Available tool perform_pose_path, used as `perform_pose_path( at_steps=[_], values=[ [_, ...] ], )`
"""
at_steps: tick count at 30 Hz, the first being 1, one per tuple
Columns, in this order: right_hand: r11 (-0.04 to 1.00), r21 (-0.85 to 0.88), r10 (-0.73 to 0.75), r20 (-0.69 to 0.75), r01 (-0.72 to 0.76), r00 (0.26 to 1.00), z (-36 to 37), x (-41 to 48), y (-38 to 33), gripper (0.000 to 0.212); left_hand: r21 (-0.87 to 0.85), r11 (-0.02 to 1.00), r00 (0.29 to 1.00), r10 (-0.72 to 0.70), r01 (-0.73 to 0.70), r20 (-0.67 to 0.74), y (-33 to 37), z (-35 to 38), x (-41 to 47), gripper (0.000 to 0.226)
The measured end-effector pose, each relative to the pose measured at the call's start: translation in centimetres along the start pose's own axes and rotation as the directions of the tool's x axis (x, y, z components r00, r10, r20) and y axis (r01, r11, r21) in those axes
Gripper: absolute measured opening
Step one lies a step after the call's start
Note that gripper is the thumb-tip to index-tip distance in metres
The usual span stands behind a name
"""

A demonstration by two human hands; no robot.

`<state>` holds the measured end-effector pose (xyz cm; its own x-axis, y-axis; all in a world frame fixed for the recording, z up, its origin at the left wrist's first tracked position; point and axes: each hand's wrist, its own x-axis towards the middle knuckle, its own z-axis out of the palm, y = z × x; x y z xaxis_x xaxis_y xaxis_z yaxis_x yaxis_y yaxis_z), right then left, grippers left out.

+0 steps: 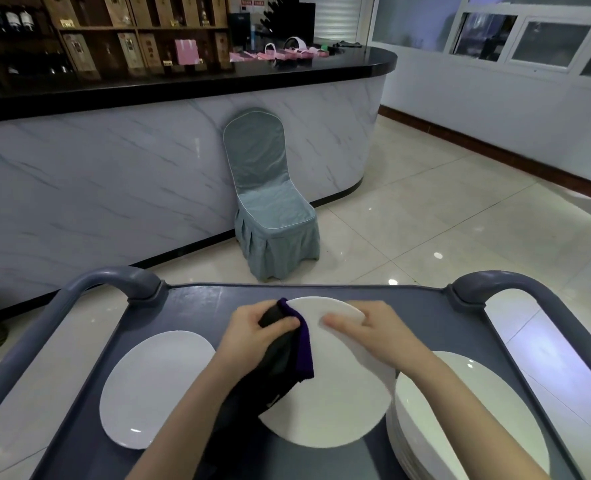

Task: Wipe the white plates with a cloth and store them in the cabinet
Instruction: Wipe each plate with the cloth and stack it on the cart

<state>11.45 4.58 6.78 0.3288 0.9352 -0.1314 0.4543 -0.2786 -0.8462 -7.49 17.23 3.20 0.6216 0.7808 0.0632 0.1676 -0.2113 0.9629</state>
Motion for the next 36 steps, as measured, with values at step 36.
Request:
perform_pose_path(
  at_steps=[36],
  values=[
    [0.702,0.706,0.42,-0.297,-0.099,0.858,3.6,-1.6,1.1,0.031,-0.607,0.742,0.834,-0.504,0.285,-0.224,-1.0,2.6,-1.7,0.009]
  ],
)
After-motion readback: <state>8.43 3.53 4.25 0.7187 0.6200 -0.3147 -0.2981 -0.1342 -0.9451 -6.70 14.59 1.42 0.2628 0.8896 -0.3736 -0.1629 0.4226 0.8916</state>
